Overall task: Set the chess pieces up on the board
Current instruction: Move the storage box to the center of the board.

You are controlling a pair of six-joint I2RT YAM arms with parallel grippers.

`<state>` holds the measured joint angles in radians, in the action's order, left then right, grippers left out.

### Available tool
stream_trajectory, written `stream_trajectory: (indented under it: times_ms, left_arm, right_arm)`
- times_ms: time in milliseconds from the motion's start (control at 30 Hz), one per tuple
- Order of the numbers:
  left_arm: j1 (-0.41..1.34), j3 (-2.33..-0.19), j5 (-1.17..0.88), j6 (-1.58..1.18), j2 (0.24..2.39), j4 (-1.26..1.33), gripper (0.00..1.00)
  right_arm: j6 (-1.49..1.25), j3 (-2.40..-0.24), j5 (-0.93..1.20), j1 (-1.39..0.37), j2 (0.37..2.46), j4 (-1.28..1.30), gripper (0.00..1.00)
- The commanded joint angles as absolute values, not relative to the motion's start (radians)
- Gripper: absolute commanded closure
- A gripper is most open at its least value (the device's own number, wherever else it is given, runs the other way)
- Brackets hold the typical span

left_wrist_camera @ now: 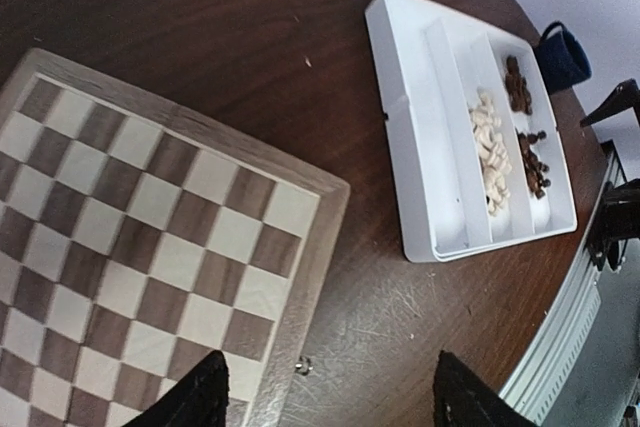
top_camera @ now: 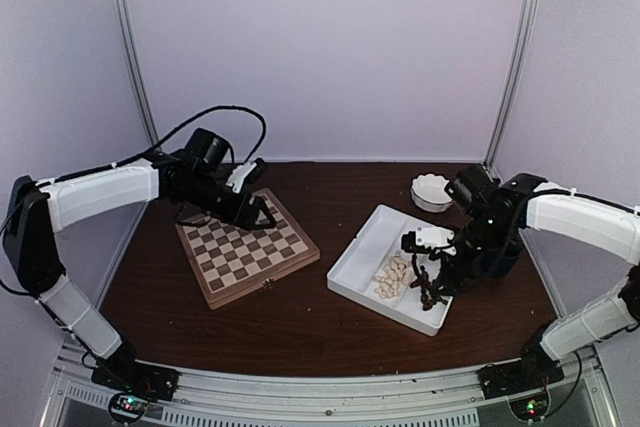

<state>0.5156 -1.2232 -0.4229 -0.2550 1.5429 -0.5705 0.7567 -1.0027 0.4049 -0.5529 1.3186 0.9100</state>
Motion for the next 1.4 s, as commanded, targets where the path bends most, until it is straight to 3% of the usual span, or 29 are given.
stream_trajectory:
  times_ms: [0,267,567,1200,1367]
  left_arm:
    - [0.622,-1.246,-0.391,-0.317,1.644,-0.502,0.29]
    - [0.742,-1.327,-0.405,-0.457,1.825,-0.344,0.27]
    - [0.758,-1.417,-0.360,-0.618,1.980,-0.209,0.32]
    - [0.854,-1.412,-0.492,-0.595,2.050,-0.143,0.35]
    - [0.838,-1.444,-0.340,-0.417,1.963,-0.345,0.34]
  right_arm:
    - [0.820,-0.960,0.291,-0.639,1.300,0.963,0.08]
    - [0.781,-0.881,0.170,-0.809,1.358,0.867,0.09]
    - [0.737,-0.862,0.040,-0.838,1.484,0.800,0.14]
    - [0.797,-0.756,-0.065,-0.699,1.376,0.774,0.16]
    - [0.830,-0.753,-0.070,-0.616,1.359,0.777,0.16]
